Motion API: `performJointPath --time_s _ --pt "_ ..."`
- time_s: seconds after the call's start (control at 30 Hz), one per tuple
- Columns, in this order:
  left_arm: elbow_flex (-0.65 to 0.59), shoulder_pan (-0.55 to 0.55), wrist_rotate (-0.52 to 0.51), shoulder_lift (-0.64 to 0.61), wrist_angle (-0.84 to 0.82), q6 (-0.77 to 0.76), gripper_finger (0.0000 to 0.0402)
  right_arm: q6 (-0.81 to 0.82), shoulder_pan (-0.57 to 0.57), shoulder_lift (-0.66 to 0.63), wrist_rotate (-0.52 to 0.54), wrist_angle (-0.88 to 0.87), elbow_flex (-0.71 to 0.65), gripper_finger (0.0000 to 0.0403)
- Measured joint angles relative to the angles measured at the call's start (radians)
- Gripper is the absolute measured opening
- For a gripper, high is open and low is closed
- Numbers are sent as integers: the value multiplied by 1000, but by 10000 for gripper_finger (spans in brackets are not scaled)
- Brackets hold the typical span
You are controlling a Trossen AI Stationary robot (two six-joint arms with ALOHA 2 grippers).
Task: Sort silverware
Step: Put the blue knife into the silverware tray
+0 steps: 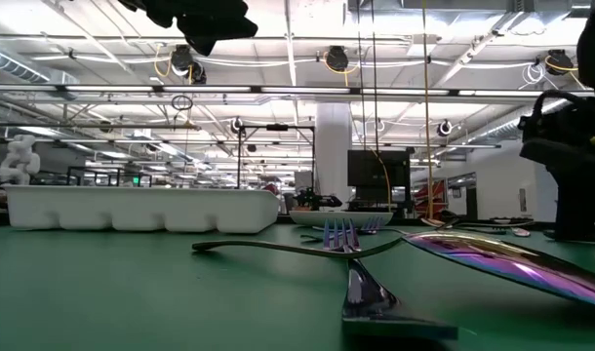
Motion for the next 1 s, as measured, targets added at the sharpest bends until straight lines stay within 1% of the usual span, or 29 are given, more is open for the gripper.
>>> performJointPath --time_s 0.13,0.33,0.53,0.63,0.77,1.0 --pt "0 0 0 0 -5 0 164 -4 1 -41 29 4 2 25" --pt "0 0 0 0 -9 0 164 -21 1 -52 54 3 3 1" --pt "0 0 0 0 -9 0 164 -39 2 -52 56 15 4 8" --pt "0 0 0 0 -9 0 164 -98 2 -52 38 59 5 22" --pt "0 0 0 0 -8 0 164 -132 2 -53 25 90 5 54" --pt "0 0 0 0 -8 -3 164 -171 6 -53 -116 86 6 120"
